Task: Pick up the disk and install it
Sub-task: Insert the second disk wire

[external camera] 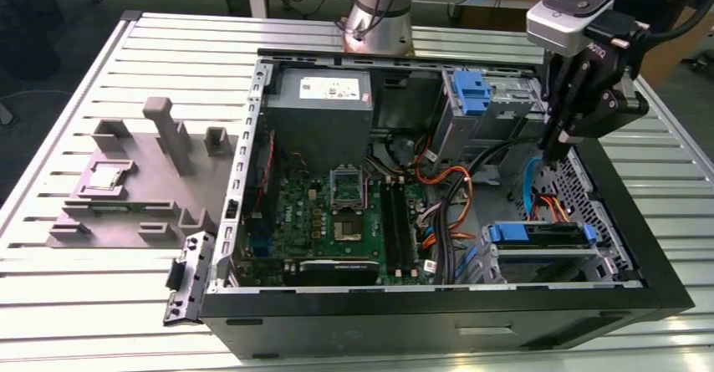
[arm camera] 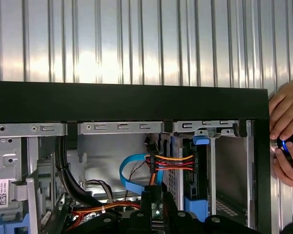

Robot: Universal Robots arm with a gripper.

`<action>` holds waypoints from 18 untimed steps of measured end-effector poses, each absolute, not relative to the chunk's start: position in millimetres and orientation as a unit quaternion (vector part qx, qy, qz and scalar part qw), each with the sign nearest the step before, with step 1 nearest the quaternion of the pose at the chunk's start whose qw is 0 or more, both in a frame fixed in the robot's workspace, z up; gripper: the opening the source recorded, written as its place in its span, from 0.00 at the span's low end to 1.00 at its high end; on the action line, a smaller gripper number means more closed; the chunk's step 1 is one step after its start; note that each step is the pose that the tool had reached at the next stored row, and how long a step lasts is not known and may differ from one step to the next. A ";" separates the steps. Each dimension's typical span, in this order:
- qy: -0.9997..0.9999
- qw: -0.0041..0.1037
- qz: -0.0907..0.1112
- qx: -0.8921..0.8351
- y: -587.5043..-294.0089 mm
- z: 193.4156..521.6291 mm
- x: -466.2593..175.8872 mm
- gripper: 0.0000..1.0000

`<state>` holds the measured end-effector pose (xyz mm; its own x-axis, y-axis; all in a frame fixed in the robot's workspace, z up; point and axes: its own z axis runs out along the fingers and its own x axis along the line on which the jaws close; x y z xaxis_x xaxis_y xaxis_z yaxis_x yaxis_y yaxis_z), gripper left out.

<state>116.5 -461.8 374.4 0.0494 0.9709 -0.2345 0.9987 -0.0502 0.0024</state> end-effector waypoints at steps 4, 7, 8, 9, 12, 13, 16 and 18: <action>0.684 0.082 -0.085 0.720 -459.4 375.9 116.6 0.24; 0.684 0.082 -0.085 0.720 -455.7 375.7 116.6 0.24; 0.684 0.082 -0.085 0.720 -455.1 375.1 116.6 0.24; 0.684 0.083 -0.086 0.719 -454.9 374.1 116.6 0.24; 0.683 0.089 -0.092 0.719 -454.6 371.0 116.6 0.24; 0.683 0.091 -0.094 0.719 -454.6 370.0 116.6 0.24; 0.683 0.095 -0.098 0.718 -454.6 366.3 116.6 0.24; 0.682 0.097 -0.100 0.718 -454.7 364.2 116.6 0.24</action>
